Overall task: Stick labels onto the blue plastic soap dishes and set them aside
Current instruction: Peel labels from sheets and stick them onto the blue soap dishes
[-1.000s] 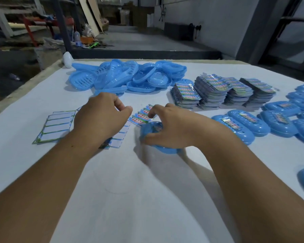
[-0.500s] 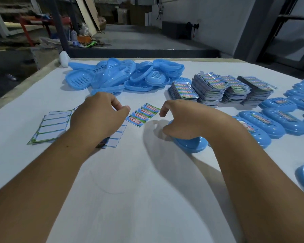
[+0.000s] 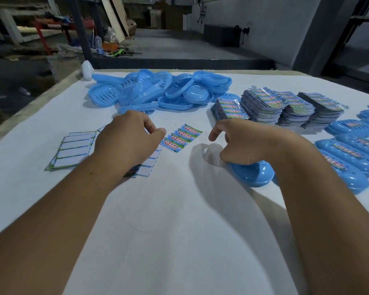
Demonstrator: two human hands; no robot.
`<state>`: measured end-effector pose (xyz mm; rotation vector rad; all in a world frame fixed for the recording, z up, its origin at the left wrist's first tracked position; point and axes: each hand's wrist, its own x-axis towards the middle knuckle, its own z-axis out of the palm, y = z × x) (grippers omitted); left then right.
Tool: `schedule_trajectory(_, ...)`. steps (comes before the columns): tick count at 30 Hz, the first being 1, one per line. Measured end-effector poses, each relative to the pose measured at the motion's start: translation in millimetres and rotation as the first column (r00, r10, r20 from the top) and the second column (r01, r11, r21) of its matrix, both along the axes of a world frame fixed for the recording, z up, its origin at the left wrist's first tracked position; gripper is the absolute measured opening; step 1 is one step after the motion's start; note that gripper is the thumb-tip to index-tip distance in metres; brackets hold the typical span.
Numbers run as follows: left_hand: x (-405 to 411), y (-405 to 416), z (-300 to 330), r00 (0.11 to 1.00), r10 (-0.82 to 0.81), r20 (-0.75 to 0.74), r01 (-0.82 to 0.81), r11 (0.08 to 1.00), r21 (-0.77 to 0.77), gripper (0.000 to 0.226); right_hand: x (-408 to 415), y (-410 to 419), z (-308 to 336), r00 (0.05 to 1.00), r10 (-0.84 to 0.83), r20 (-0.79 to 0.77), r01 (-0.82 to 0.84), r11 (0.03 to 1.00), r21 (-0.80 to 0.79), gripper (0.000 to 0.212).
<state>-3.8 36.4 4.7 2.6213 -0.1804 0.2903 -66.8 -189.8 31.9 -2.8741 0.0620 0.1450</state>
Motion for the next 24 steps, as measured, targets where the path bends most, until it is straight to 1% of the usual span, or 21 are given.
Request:
schedule_trajectory(4,3,2,1,1.0,0.004,-0.007,-0.004,1.0,-0.002,0.031,2,0,-3,0.999,0.007,0.043,-0.008,1.0,0.026,0.032)
schedule_trajectory(7,7,9,3,1.0,0.021,0.003,-0.021,1.0,-0.021,0.029,6,3,-8,0.992,0.009,0.125,-0.014,0.999,0.038,0.027)
schedule_trajectory(9,11,15,4,0.997,0.059,0.043,-0.059,0.998,-0.019,0.027,9,7,-12,0.981,0.013,0.194,-0.02,0.999,0.037,0.024)
schedule_trajectory(15,22,39,6,0.97,0.177,0.167,-0.192,0.978,0.079,0.02,18,24,-21,0.932,0.061,0.358,-0.097,0.992,0.083,0.014)
schedule_trajectory(17,27,47,5,0.965,0.202,0.169,-0.222,0.969,0.107,0.018,18,28,-22,0.921,0.068,0.384,-0.114,0.988,0.1,0.013)
schedule_trajectory(19,30,51,2,0.96,0.226,0.163,-0.244,0.965,0.101,0.018,19,30,-23,0.916,0.046,0.399,-0.108,0.985,0.136,0.013)
schedule_trajectory(22,36,52,-7,0.962,0.212,0.175,-0.224,0.973,0.052,0.016,20,32,-24,0.908,0.028,0.418,-0.113,0.977,0.18,0.014)
schedule_trajectory(24,43,50,-12,0.967,0.173,0.186,-0.184,0.982,0.043,0.023,21,34,-25,0.906,0.031,0.422,-0.124,0.973,0.194,0.014)
